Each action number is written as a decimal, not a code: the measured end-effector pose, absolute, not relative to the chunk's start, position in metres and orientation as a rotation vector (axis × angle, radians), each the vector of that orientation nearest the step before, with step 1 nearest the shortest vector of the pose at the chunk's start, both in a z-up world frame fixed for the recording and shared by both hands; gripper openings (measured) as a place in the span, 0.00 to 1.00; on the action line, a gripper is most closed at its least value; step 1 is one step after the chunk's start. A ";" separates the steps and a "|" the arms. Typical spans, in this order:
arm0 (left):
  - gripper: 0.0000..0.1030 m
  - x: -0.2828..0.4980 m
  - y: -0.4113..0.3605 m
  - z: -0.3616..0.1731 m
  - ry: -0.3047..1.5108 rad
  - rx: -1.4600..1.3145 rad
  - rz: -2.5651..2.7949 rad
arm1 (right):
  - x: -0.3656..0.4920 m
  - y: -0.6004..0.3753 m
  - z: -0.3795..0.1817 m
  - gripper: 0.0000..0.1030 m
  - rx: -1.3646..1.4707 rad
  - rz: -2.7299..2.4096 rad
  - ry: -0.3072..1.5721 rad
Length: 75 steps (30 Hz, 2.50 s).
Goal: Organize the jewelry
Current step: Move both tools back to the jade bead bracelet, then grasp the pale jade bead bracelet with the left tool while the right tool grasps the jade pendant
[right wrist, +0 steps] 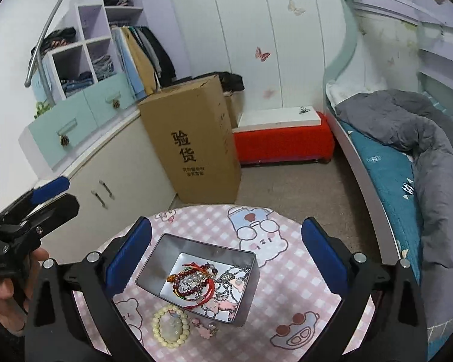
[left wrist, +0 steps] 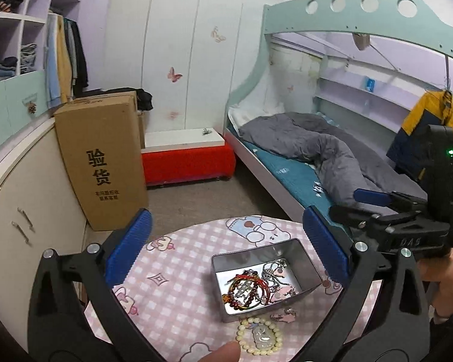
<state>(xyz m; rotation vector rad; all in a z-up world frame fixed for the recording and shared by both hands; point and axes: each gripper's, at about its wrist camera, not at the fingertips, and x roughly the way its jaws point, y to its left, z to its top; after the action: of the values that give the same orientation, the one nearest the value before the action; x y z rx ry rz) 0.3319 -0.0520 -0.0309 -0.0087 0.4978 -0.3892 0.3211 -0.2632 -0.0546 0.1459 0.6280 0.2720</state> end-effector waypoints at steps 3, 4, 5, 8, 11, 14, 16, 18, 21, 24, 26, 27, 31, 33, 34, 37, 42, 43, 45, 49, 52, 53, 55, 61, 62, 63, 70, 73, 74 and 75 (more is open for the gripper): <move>0.94 0.325 -0.042 -0.031 0.491 -0.026 -0.377 | 0.317 -0.267 -0.051 0.93 0.152 0.264 0.612; 0.94 0.324 -0.038 -0.031 0.489 -0.030 -0.374 | 0.317 -0.267 -0.050 0.93 0.153 0.265 0.609; 0.94 0.321 -0.035 -0.031 0.486 -0.034 -0.369 | 0.315 -0.267 -0.048 0.93 0.150 0.265 0.603; 0.94 0.314 -0.027 -0.031 0.484 -0.051 -0.356 | 0.312 -0.265 -0.046 0.93 0.139 0.261 0.597; 0.94 0.306 -0.021 -0.030 0.476 -0.064 -0.344 | 0.306 -0.265 -0.042 0.93 0.128 0.268 0.589; 0.94 0.297 -0.014 -0.030 0.467 -0.070 -0.331 | 0.300 -0.261 -0.041 0.93 0.114 0.270 0.583; 0.94 0.291 -0.011 -0.031 0.464 -0.071 -0.327 | 0.298 -0.260 -0.040 0.93 0.107 0.270 0.582; 0.94 0.286 -0.009 -0.034 0.457 -0.060 -0.323 | 0.294 -0.260 -0.040 0.93 0.105 0.271 0.581; 0.94 0.280 -0.007 -0.041 0.457 -0.028 -0.306 | 0.286 -0.261 -0.041 0.93 0.105 0.274 0.573; 0.94 0.274 -0.005 -0.051 0.477 -0.027 -0.314 | 0.277 -0.264 -0.044 0.93 0.109 0.276 0.568; 0.94 0.271 -0.005 -0.057 0.488 -0.022 -0.318 | 0.271 -0.265 -0.046 0.93 0.111 0.275 0.571; 0.94 0.268 -0.005 -0.063 0.498 -0.016 -0.316 | 0.269 -0.265 -0.047 0.93 0.113 0.277 0.573; 0.94 0.264 -0.006 -0.083 0.547 -0.010 -0.325 | 0.258 -0.264 -0.058 0.93 0.104 0.282 0.597; 0.94 0.262 -0.008 -0.094 0.576 -0.006 -0.331 | 0.255 -0.262 -0.066 0.93 0.094 0.287 0.621; 0.94 0.262 -0.010 -0.097 0.585 -0.004 -0.333 | 0.253 -0.263 -0.071 0.93 0.089 0.289 0.632; 0.94 0.261 -0.017 -0.113 0.624 0.007 -0.341 | 0.249 -0.262 -0.087 0.93 0.089 0.296 0.672; 0.94 0.268 -0.033 -0.142 0.698 0.041 -0.349 | 0.244 -0.260 -0.109 0.93 0.113 0.307 0.726; 0.94 0.271 -0.035 -0.146 0.714 0.045 -0.349 | 0.244 -0.260 -0.113 0.93 0.120 0.309 0.735; 0.94 0.276 -0.039 -0.157 0.746 0.048 -0.345 | 0.243 -0.259 -0.122 0.93 0.128 0.312 0.758; 0.94 0.285 -0.048 -0.177 0.802 0.056 -0.340 | 0.242 -0.259 -0.140 0.93 0.133 0.310 0.799; 0.89 0.291 -0.052 -0.190 0.840 0.068 -0.331 | 0.242 -0.259 -0.149 0.93 0.142 0.311 0.821; 0.88 0.293 -0.053 -0.193 0.852 0.071 -0.331 | 0.242 -0.257 -0.151 0.93 0.143 0.312 0.825; 0.84 0.295 -0.057 -0.202 0.876 0.080 -0.331 | 0.242 -0.256 -0.155 0.93 0.142 0.316 0.833; 0.41 0.296 -0.068 -0.211 0.883 0.143 -0.352 | 0.244 -0.251 -0.163 0.93 0.138 0.338 0.856; 0.30 0.294 -0.070 -0.210 0.875 0.156 -0.373 | 0.244 -0.250 -0.164 0.93 0.140 0.344 0.858; 0.13 0.293 -0.071 -0.208 0.874 0.163 -0.388 | 0.244 -0.248 -0.165 0.93 0.137 0.351 0.860; 0.09 0.276 -0.062 -0.190 0.820 0.125 -0.461 | 0.245 -0.228 -0.171 0.92 0.100 0.392 0.883; 0.09 0.272 -0.052 -0.173 0.787 0.075 -0.486 | 0.246 -0.223 -0.173 0.92 0.094 0.400 0.889; 0.09 0.268 -0.048 -0.165 0.768 0.063 -0.490 | 0.246 -0.221 -0.173 0.92 0.090 0.403 0.890; 0.09 0.265 -0.044 -0.157 0.746 0.062 -0.489 | 0.246 -0.219 -0.174 0.93 0.085 0.405 0.890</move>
<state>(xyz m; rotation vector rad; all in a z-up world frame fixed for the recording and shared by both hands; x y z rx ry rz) 0.2647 -0.0440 -0.1571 0.0617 0.7458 -0.4888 0.2460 -0.2185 -0.1737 0.0854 0.8904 0.4050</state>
